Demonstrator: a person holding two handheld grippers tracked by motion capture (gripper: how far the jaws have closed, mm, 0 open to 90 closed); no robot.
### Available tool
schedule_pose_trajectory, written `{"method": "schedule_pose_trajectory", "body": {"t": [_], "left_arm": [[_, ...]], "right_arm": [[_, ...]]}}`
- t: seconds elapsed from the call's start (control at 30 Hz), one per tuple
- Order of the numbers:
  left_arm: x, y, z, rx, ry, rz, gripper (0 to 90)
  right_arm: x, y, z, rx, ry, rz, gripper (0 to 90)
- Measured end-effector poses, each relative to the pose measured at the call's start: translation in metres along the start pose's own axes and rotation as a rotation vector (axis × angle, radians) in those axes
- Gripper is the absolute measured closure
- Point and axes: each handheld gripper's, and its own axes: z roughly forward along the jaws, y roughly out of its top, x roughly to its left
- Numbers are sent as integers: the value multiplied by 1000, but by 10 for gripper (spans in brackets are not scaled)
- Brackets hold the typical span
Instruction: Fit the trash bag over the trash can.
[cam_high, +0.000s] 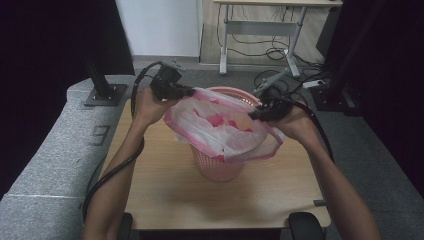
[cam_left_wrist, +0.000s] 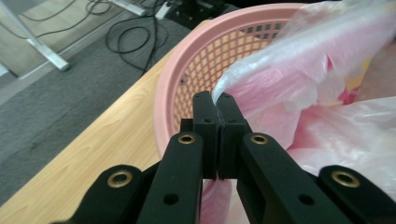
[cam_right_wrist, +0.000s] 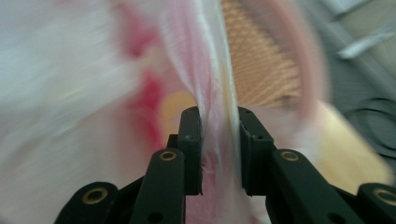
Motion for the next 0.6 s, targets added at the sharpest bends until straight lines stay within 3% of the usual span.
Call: {"method": "schedule_pose_trajectory", "body": {"t": [0.1,0.17,0.33,0.37,0.43,0.6], "left_arm": [[7,0,4,23,58,-5,884],[13,-1,8,36,68,-22,884],[27,-8,22,79,93,-54,873],[31,-10,25,80,70,-66,859],[33,-13,26,71,38,-69,747],[33,-18,17,33,-55,-60,521]], "right_arm": [[-18,4,5,-46,-78,59,708],[-29,6,13,-38,-135,69,634],[-40,5,22,-28,-112,103,510],[-40,4,22,-28,-101,107,506],[-39,2,18,-26,-88,103,532],[-40,-3,9,0,-58,90,731]]}}
